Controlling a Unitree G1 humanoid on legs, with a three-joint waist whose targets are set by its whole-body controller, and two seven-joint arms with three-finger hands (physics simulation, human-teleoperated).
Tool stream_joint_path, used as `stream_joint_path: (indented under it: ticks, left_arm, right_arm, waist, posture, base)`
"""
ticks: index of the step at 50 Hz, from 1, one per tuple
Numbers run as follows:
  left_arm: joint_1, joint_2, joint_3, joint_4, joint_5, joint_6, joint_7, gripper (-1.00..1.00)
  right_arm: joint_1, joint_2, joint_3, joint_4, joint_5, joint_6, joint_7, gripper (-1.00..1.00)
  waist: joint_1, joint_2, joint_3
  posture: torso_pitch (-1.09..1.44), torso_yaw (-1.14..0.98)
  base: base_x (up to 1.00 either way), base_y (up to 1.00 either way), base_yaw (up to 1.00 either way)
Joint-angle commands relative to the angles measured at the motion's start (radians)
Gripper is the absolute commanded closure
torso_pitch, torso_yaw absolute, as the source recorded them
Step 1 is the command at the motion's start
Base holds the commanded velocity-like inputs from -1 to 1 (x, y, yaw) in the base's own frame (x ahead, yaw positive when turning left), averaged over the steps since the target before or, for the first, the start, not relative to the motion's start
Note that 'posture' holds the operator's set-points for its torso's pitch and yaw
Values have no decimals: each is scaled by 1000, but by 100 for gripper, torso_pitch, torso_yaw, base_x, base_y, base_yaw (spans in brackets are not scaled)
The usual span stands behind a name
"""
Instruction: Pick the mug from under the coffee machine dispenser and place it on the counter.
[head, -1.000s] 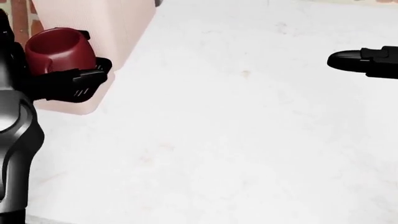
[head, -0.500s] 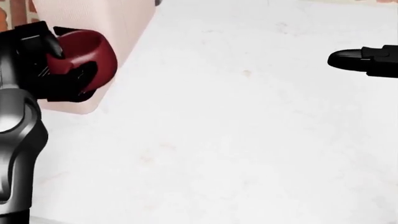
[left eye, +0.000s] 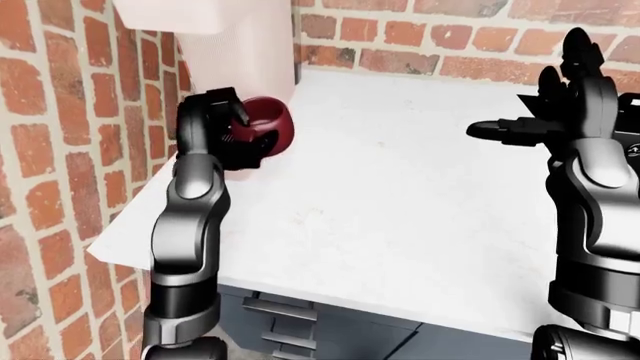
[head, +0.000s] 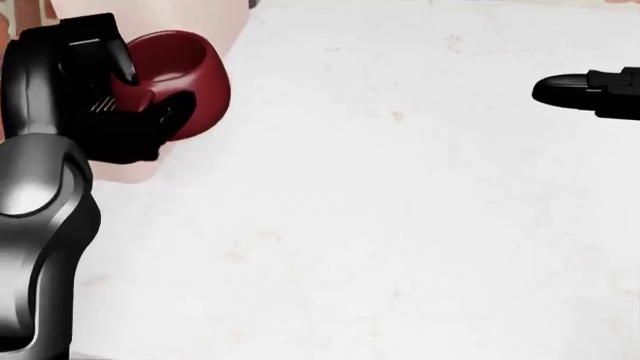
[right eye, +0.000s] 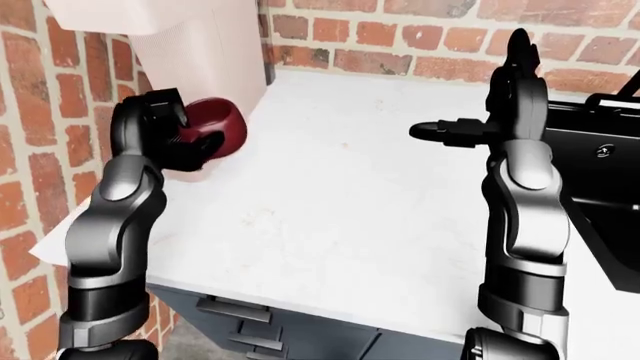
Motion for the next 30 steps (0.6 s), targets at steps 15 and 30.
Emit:
stream_joint_path:
  ticks: [15,30]
  left_arm:
    - [-59,-64,-44,-146,5,46,-17,100]
    - [-11,-148,-111,-180,37,30,-53,100]
  right_arm:
    - [-31,-20,-14,-37,-1,-28,-1,-100]
    - [-38,-25,-15,-31,2,-29,-2,-100]
  waist:
    - [2,-10,-26]
    - [5,-18,-26]
  posture:
    - [0,0]
    - [0,0]
  base:
    - [0,0,0]
    - [0,0,0]
